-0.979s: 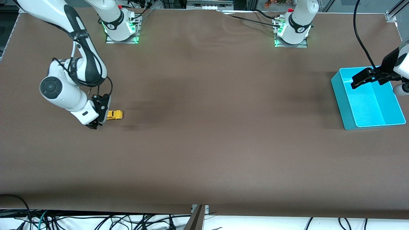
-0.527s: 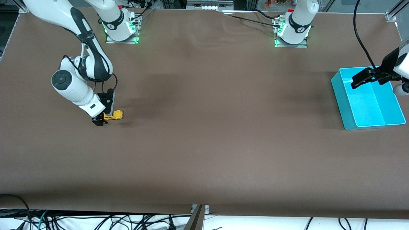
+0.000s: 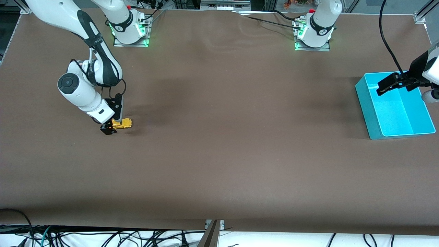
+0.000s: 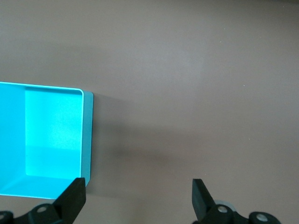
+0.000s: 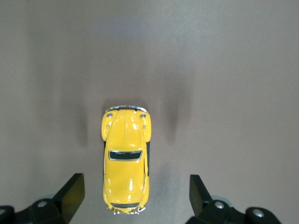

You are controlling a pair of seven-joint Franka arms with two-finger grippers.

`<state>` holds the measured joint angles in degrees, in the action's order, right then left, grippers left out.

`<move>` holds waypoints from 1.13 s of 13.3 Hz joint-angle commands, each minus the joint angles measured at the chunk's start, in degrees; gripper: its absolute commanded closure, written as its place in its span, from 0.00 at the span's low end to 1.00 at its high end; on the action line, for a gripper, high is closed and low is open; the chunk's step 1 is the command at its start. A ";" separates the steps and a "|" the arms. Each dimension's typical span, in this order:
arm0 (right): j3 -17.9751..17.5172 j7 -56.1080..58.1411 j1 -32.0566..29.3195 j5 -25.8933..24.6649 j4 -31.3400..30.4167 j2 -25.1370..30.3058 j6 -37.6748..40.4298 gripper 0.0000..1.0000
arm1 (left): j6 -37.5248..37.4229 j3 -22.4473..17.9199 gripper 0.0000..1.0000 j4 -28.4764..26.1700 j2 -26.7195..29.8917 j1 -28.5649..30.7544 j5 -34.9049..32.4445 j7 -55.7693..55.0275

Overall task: Wind and store yellow beetle car
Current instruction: 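Close the right gripper on the yellow car's body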

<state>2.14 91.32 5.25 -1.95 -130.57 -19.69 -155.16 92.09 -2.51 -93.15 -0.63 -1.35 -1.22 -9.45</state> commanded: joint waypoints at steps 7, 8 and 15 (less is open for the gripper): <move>-0.21 1.40 -0.76 -0.07 -1.09 -1.14 -2.78 0.24 | -0.33 0.31 0.00 1.74 -0.95 0.21 0.17 1.01; -0.21 1.40 -0.76 -0.07 -1.09 -1.14 -2.78 0.28 | -0.33 0.31 0.00 1.74 -1.13 0.21 0.17 1.01; -0.47 0.61 -0.59 0.01 -0.91 -1.14 -2.78 0.72 | -0.33 0.31 0.00 1.83 -1.22 0.21 0.17 0.92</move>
<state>2.08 91.79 4.87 -1.95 -130.59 -21.41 -156.95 92.09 -2.40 -93.13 -1.03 -1.37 -1.22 -9.45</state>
